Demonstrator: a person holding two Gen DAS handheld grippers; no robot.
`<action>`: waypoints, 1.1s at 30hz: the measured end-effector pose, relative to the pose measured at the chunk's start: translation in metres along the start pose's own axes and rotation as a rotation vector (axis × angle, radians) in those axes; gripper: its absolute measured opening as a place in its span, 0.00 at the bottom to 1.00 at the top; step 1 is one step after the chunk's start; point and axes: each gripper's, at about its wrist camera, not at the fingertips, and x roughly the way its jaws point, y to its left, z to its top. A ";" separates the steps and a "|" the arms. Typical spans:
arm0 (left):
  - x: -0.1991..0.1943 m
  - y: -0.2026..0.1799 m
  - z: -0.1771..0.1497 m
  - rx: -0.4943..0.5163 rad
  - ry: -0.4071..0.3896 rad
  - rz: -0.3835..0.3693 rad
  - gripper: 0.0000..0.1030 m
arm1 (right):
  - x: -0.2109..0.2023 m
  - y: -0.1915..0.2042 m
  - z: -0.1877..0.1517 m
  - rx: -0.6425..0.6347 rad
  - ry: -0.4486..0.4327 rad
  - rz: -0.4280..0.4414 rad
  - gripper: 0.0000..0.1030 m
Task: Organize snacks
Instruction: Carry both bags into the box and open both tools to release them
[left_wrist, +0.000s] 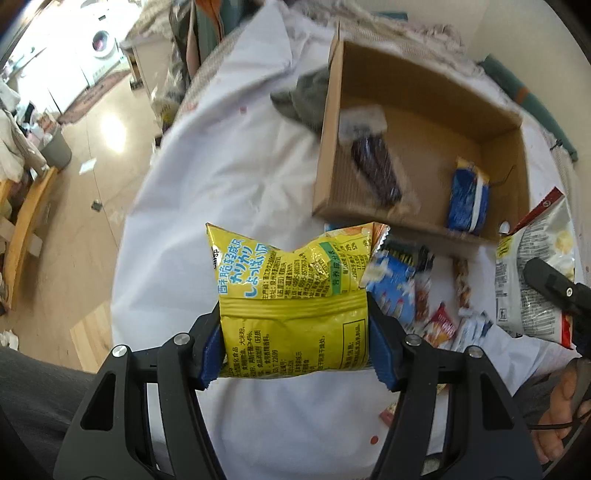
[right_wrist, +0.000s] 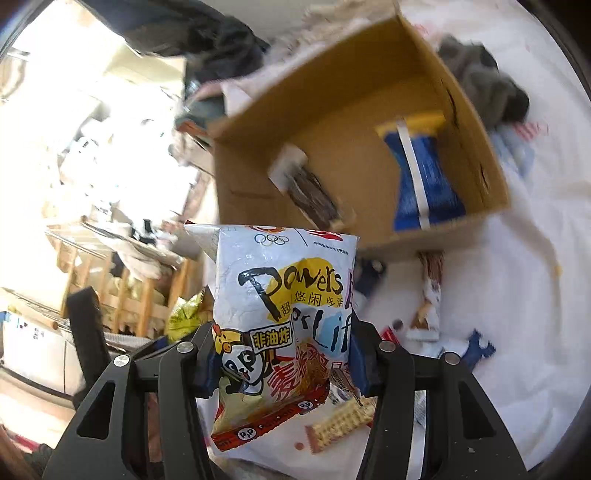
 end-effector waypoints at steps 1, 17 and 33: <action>-0.006 0.000 0.003 0.003 -0.024 0.005 0.59 | -0.004 0.002 0.002 -0.008 -0.016 0.004 0.54; -0.023 -0.050 0.074 0.148 -0.155 -0.003 0.59 | -0.014 0.000 0.051 -0.046 -0.129 -0.046 0.54; 0.033 -0.093 0.091 0.243 -0.212 -0.024 0.60 | 0.018 -0.023 0.079 -0.072 -0.118 -0.204 0.54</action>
